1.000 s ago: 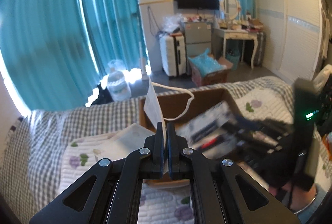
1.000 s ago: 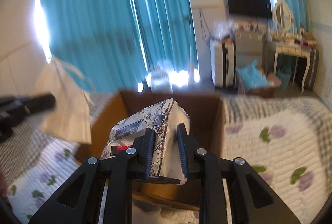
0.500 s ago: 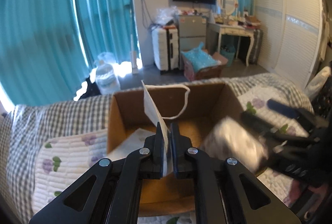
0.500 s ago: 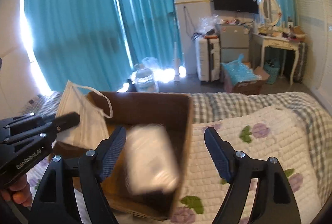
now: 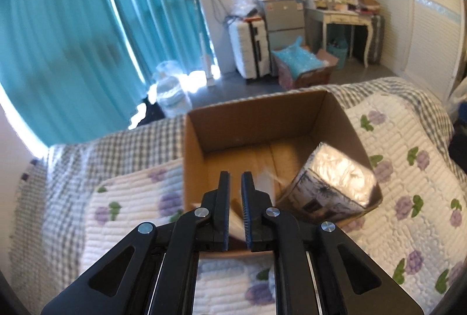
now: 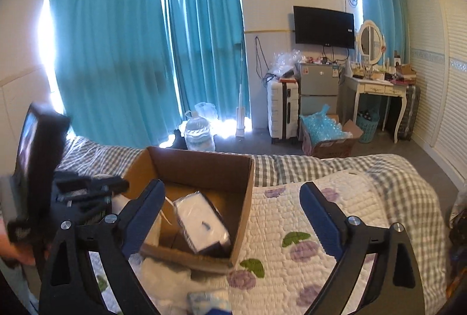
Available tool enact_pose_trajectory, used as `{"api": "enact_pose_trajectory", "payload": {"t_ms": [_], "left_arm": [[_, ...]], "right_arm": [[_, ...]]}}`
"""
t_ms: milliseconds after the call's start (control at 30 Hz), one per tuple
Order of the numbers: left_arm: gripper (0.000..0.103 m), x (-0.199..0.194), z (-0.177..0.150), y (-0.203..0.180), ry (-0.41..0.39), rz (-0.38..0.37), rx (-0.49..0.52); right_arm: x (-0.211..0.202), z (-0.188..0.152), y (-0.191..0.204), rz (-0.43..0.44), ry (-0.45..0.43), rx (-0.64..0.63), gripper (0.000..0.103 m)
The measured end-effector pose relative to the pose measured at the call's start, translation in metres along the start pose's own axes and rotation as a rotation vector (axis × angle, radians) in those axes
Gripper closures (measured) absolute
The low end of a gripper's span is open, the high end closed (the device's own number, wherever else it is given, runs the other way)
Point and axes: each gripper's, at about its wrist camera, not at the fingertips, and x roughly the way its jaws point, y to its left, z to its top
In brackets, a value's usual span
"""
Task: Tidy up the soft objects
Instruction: 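Carry both items over the box and open both grippers to drop them, then grasp the white sock with green trim with the right gripper while the left grasps a white glove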
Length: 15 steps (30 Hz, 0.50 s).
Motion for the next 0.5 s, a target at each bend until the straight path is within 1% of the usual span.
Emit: {"api": "enact_pose_trajectory", "payload": {"t_ms": [33, 167, 233, 367, 500], "left_arm": [[0.093, -0.007, 0.001, 0.001, -0.009, -0.005, -0.008], [0.093, -0.045, 0.000, 0.006, -0.079, -0.082, -0.056], [0.093, -0.065, -0.004, 0.006, -0.119, -0.110, -0.063], [0.093, -0.118, -0.025, 0.002, -0.222, -0.102, -0.054], [0.092, -0.152, -0.055, 0.002, -0.268, -0.108, -0.070]], "right_arm": [[-0.010, 0.000, 0.002, -0.002, 0.000, -0.010, 0.009], [-0.041, -0.006, 0.004, -0.014, 0.001, -0.036, 0.009], [-0.057, -0.008, 0.004, -0.019, -0.002, -0.046, 0.009], [-0.089, -0.013, 0.003, -0.032, -0.010, -0.060, 0.009], [-0.117, -0.023, 0.007, -0.041, -0.008, -0.081, 0.007]]}}
